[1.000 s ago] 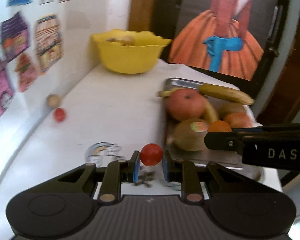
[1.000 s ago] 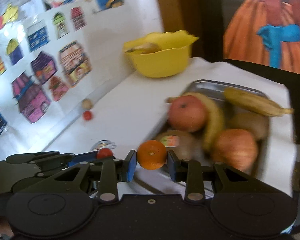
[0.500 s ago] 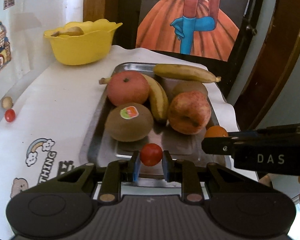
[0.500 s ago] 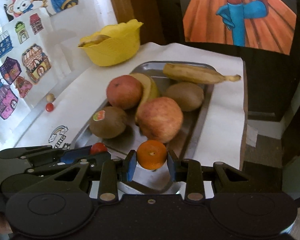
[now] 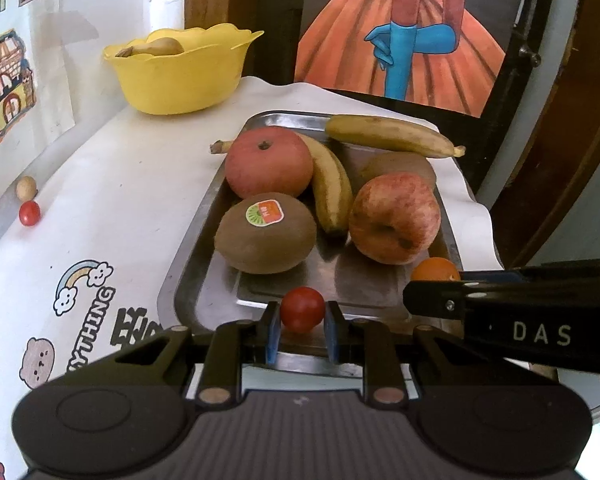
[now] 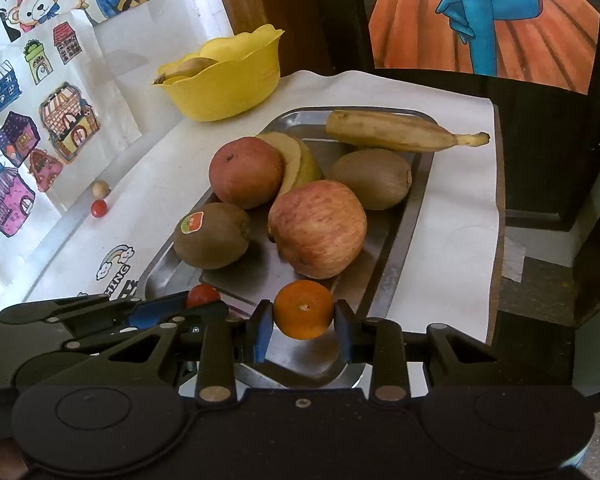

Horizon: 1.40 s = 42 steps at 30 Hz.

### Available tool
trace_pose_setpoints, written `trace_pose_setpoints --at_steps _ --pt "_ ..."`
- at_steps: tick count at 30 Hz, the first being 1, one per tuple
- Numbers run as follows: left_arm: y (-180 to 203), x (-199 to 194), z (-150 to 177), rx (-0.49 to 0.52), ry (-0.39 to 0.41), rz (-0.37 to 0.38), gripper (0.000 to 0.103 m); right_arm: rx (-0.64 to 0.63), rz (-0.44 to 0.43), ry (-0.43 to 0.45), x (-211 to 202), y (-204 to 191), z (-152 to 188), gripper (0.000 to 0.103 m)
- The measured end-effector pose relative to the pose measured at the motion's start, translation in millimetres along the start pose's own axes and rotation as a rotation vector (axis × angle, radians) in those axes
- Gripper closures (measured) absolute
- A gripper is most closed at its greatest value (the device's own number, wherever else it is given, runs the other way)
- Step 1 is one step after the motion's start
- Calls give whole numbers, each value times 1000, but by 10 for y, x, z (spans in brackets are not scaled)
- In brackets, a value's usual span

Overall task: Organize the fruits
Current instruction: 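Carry the orange and tomato onto the steel tray and release both, then move both tools toward the remaining red tomato and nut by the wall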

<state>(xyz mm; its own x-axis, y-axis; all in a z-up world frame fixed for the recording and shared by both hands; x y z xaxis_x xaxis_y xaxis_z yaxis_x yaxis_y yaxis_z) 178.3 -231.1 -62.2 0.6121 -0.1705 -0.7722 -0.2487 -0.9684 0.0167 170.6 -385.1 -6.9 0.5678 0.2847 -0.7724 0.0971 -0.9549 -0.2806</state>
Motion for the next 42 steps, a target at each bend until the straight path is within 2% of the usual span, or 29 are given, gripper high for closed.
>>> trace_pose_setpoints --at_steps 10,14,17,19,21,23,25,28,31,36,42 --pt "-23 -9 24 -1 -13 0 77 0 0 2 11 -24 35 65" --pt "-57 -36 17 -9 -11 0 74 2 13 11 -19 -36 42 59" --pt "-95 -70 14 -18 -7 1 67 5 25 26 -69 -40 45 52" --pt "-134 -101 9 -28 -3 2 54 7 35 36 -106 -53 45 48" --pt "-184 -144 4 -41 9 3 45 7 48 47 -151 -67 50 43" --pt "-231 -184 3 -49 18 5 41 11 63 60 -193 -87 58 38" --pt "-288 -219 5 -56 23 4 31 17 79 70 -235 -118 76 33" --pt "-402 -288 16 -76 47 -24 17 23 111 88 -295 -180 112 26" --pt "-553 -342 17 -93 65 -58 8 34 129 92 -326 -265 159 18" --pt "-829 -418 50 -103 82 -97 2 49 149 92 -339 -474 230 7" --pt "-1210 -468 123 -110 77 -148 1 73 161 67 -269 -754 321 2"
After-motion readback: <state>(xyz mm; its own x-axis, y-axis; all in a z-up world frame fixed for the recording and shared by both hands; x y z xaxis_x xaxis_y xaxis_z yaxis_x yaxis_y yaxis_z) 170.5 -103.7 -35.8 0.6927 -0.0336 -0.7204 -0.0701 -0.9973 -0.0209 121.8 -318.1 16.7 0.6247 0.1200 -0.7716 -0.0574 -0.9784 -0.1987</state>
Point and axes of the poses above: each gripper's, at about its wrist camera, not at the fingertips, and x roughly the way its jaws point, y to its right, z to its underside, the point moved 4 cm from there along x, roughly the way its jaws point, and after that the axes turned 6 degrees about -z, right-handed, at the moved point
